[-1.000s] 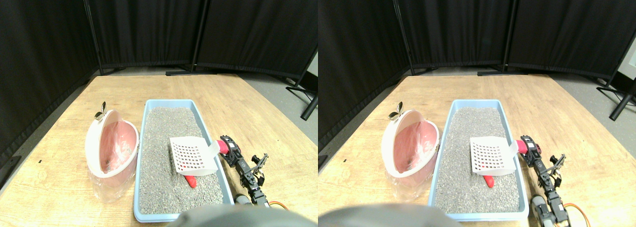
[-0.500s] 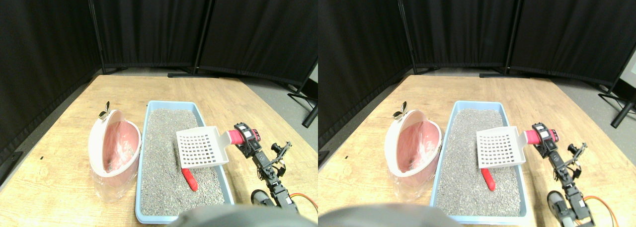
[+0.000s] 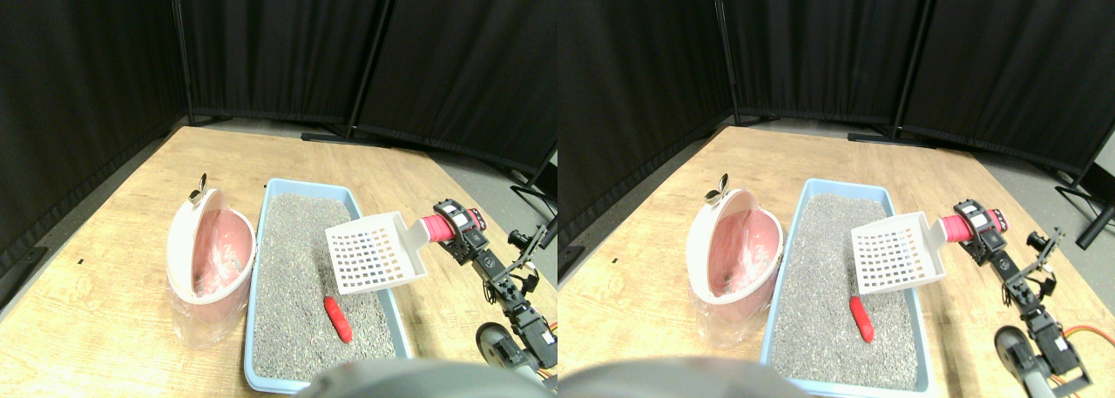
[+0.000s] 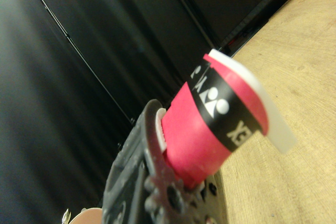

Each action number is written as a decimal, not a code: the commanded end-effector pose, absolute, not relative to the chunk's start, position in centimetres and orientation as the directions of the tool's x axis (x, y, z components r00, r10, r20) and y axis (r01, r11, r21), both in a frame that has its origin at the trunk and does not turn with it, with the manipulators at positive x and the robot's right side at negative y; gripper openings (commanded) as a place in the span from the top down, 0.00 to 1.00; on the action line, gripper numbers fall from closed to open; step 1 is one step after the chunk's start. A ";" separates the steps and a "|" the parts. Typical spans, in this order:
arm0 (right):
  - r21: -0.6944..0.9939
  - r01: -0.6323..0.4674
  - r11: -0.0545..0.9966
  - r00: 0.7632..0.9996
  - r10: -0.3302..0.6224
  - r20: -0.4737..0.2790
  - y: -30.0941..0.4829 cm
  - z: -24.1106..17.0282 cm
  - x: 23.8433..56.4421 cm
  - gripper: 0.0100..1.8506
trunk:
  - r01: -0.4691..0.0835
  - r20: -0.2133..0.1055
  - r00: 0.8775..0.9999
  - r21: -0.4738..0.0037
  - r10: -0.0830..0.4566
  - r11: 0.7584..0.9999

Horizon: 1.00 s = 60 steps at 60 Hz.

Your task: Scoop (unimanual)

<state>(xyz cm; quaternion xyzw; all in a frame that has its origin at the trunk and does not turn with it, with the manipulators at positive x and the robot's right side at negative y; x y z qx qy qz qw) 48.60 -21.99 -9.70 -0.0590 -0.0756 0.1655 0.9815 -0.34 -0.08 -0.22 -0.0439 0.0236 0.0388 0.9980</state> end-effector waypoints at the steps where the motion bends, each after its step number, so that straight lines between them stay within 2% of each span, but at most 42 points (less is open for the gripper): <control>1: -0.179 -0.320 0.930 0.919 0.351 0.181 -21.5 -8.2 48.3 0.98 | -0.107 -0.070 0.992 -0.091 0.101 0.990; 16: -0.324 -0.354 0.877 0.908 0.405 0.104 -21.9 -7.6 48.5 0.98 | -0.109 -0.085 0.991 -0.098 0.101 0.989; 21: -0.360 -0.361 0.860 0.901 0.421 0.103 -22.1 -7.4 48.6 0.98 | -0.110 -0.088 0.991 -0.102 0.101 0.989; 28: -0.425 -0.340 0.839 0.912 0.405 0.068 -22.4 -6.8 48.7 0.98 | -0.111 -0.094 0.990 -0.109 0.101 0.988; 32: -0.458 -0.357 0.814 0.901 0.429 0.062 -22.6 -6.7 49.0 0.98 | -0.113 -0.098 0.990 -0.113 0.102 0.987; 46: -0.550 -0.368 0.750 0.886 0.462 0.038 -22.4 -5.7 48.7 0.98 | -0.118 -0.102 0.989 -0.122 0.106 0.985; 47: -0.561 -0.375 0.739 0.879 0.476 0.040 -22.3 -5.7 48.7 0.98 | -0.118 -0.102 0.989 -0.122 0.106 0.985; 54: -0.595 -0.375 0.711 0.870 0.492 0.040 -22.0 -5.3 48.5 0.98 | -0.119 -0.106 0.989 -0.126 0.106 0.985; 55: -0.600 -0.382 0.703 0.863 0.503 0.040 -21.9 -5.2 48.5 0.98 | -0.122 -0.107 0.988 -0.129 0.109 0.984; 57: -0.611 -0.380 0.694 0.872 0.490 0.015 -21.7 -5.1 48.4 0.98 | -0.124 -0.108 0.988 -0.130 0.110 0.984; 60: -0.623 -0.385 0.681 0.868 0.497 0.007 -21.5 -5.1 48.3 0.98 | -0.126 -0.109 0.988 -0.133 0.112 0.983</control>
